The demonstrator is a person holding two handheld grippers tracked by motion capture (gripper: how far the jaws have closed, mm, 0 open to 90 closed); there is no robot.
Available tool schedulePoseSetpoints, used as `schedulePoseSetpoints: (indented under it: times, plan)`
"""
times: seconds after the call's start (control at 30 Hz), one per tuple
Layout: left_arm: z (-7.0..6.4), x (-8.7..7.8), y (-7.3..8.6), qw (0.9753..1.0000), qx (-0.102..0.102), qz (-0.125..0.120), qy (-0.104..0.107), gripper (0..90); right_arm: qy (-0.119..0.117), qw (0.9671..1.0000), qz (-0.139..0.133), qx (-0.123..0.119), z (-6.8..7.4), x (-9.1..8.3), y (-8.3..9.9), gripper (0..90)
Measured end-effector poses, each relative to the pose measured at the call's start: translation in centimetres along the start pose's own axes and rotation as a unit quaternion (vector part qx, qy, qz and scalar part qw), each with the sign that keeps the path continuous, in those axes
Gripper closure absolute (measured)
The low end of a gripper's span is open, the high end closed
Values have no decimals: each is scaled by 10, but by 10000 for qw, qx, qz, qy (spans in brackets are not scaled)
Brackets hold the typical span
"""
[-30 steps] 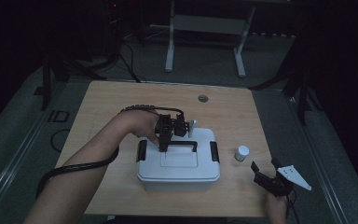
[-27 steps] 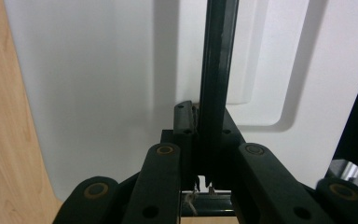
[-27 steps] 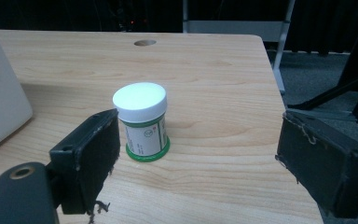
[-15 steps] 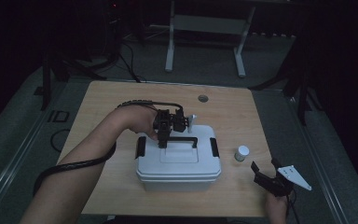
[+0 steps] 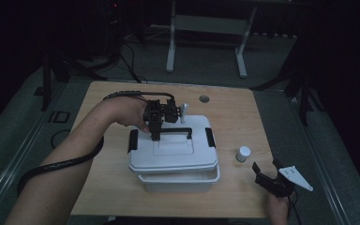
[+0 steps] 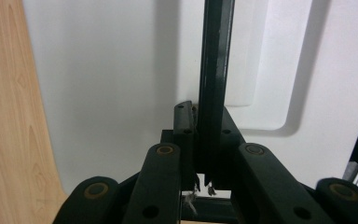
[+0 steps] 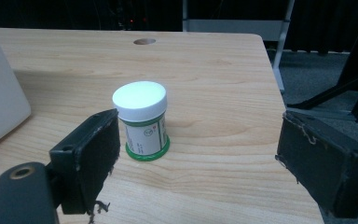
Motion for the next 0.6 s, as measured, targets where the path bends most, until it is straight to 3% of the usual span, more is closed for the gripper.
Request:
schedulePoseSetpoints:
  times: [0.4,0.6]
  plan:
    - [-1,-13,34,9996,-278,-58,-57,838,3,10000,1,-23,0,0,0,128]
    - [0,-16,65,9985,-534,-88,-123,838,11,10000,10,-54,0,1,0,128]
Point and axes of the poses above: each handheld gripper's, and its own axes: x roughly forward along the jaws, y roughly out of its underside, z roughly to its left, the point moved 10 cm from there along x, roughly forward along the jaws, and after that the axes turned 6 degrees about x, right-handed, at the moved point
